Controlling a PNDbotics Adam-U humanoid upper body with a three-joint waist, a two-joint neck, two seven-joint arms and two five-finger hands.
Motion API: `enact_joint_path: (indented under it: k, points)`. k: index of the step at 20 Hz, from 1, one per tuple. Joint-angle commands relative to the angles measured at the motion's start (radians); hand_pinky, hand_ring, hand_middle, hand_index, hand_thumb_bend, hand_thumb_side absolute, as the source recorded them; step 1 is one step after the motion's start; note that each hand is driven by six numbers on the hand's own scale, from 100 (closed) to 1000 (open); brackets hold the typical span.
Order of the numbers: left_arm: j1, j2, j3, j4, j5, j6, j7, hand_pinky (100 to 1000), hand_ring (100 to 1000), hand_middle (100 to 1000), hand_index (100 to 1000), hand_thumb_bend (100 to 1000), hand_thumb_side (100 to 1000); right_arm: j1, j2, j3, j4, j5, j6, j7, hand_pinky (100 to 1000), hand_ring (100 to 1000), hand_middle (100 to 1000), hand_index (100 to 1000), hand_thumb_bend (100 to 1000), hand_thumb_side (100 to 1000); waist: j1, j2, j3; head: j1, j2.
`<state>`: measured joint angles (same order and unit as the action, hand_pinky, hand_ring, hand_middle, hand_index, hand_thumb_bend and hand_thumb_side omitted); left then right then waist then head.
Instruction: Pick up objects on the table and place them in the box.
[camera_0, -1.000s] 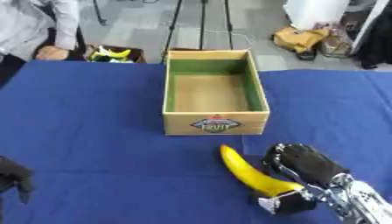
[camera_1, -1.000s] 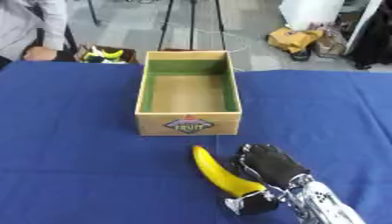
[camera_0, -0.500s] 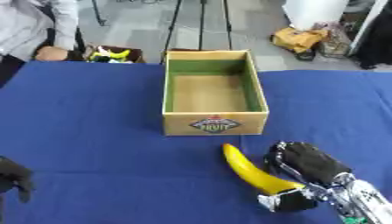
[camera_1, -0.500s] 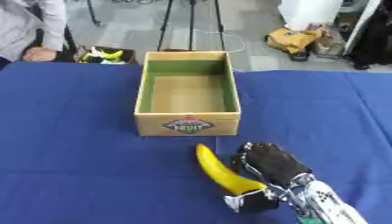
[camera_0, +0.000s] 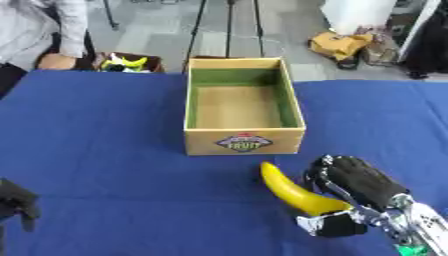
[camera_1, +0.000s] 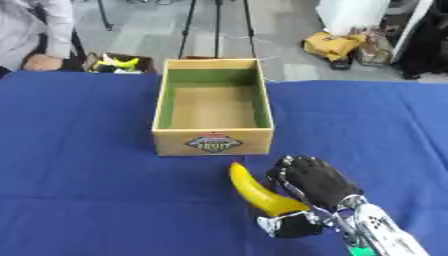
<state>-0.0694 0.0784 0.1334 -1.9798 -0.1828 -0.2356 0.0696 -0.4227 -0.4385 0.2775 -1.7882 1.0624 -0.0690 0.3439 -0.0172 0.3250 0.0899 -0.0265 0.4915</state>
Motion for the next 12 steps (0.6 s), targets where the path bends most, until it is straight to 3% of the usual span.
enact_joint_path:
  k: [1,12]
  points:
    - [0.000,0.007,0.006,-0.020,-0.002,0.000,-0.002,181,323,363,474,100,1000,-0.014,-0.026,-0.012,-0.031,-0.013,0.001,-0.006,263,435,334,450,255,554,0.003,-0.021,-0.001,0.003,-0.007]
    - [0.001,0.009,0.006,-0.020,-0.001,0.000,-0.002,182,324,364,475,100,1000,-0.005,-0.075,-0.021,-0.121,-0.085,0.012,-0.026,249,418,317,432,297,575,0.006,-0.026,-0.005,0.007,-0.007]
